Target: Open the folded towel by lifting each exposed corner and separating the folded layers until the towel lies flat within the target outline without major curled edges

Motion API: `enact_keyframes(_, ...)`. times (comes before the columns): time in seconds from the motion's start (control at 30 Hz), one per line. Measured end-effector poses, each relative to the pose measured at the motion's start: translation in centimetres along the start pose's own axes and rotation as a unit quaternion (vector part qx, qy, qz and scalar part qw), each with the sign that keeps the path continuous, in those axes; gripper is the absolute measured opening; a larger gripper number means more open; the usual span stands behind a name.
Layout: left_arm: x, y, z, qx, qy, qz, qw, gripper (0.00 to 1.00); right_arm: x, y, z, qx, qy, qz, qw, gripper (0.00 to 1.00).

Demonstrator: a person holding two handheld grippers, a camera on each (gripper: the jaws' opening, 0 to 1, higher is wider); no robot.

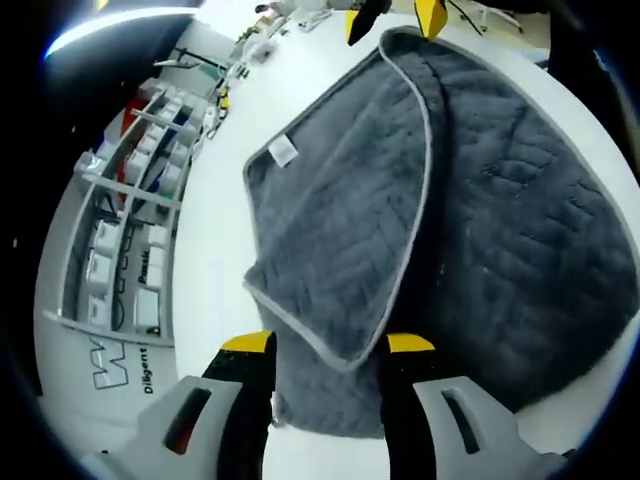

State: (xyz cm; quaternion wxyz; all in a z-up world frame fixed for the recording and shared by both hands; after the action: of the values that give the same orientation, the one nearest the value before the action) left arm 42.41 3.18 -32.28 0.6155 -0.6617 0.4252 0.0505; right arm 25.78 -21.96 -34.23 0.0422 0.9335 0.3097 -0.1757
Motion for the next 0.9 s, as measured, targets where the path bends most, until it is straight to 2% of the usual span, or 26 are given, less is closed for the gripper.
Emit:
enact_keyframes(0.07, 0.0, 0.2, 0.0, -0.004, -0.001, 0.009, 1.0000, 0.34, 0.0, -0.1, 0.1, 0.011, 0.001, -0.005, 0.9999, 0.53)
enact_keyframes(0.2, 0.3, 0.8, 0.0, 0.004, -0.003, 0.022, 0.9997, 0.30, 0.0, -0.4, 0.3, 0.025, 0.000, -0.014, 0.9996, 0.37)
enact_keyframes(0.23, 0.3, 0.8, 0.1, 0.005, -0.004, 0.024, 0.9997, 0.28, 0.0, -0.5, 0.4, 0.030, -0.003, -0.015, 0.9994, 0.36)
enact_keyframes(0.33, 0.3, 0.9, 0.1, -0.004, -0.005, 0.036, 0.9994, 0.14, 0.2, -0.8, 0.8, 0.049, -0.010, -0.021, 0.9985, 0.34)
enact_keyframes(0.37, 0.3, 1.0, 0.0, -0.008, -0.002, 0.039, 0.9992, 0.08, 0.2, -0.9, 0.8, 0.054, -0.010, -0.022, 0.9983, 0.28)
enact_keyframes(0.43, 0.4, 1.1, -0.1, -0.008, 0.003, 0.045, 0.9989, 0.02, 0.1, -1.0, 1.0, 0.058, -0.011, -0.020, 0.9981, 0.08)
enact_keyframes(0.47, 0.5, 1.2, -0.1, 0.007, 0.009, 0.050, 0.9987, 0.02, 0.1, -1.0, 1.0, 0.058, -0.011, -0.015, 0.9981, 0.03)
enact_keyframes(0.5, 0.6, 1.4, 0.1, 0.032, 0.003, 0.049, 0.9982, 0.02, 0.0, -0.9, 1.2, 0.057, -0.016, -0.005, 0.9982, 0.00)
enact_keyframes(0.53, 0.7, 1.5, 0.3, 0.044, -0.007, 0.046, 0.9979, 0.02, 0.1, -0.9, 1.3, 0.056, -0.018, 0.000, 0.9983, 0.00)
enact_keyframes(0.7, 0.6, 0.9, -0.2, 0.036, 0.001, 0.033, 0.9988, 0.01, -0.1, -1.0, 1.4, 0.056, -0.020, -0.003, 0.9982, 0.00)
enact_keyframes(0.9, 0.5, 0.6, -0.4, 0.041, 0.004, 0.034, 0.9986, 0.01, -0.4, -1.0, 1.0, 0.053, -0.010, -0.004, 0.9985, 0.00)
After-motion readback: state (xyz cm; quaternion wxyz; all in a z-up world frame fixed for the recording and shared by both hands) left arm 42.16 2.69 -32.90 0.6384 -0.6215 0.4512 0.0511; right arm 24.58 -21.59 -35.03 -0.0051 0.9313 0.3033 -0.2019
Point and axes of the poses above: the point that each gripper's makers call its tool centre point, and the gripper's own axes: x roughly forward along the fingers, y roughly to its right, z roughly out of its underside, the point moved 7 cm from there along -x, roughly backward along the fingers, and after that the axes turned 9 degrees about -z, right-handed, at the moved point
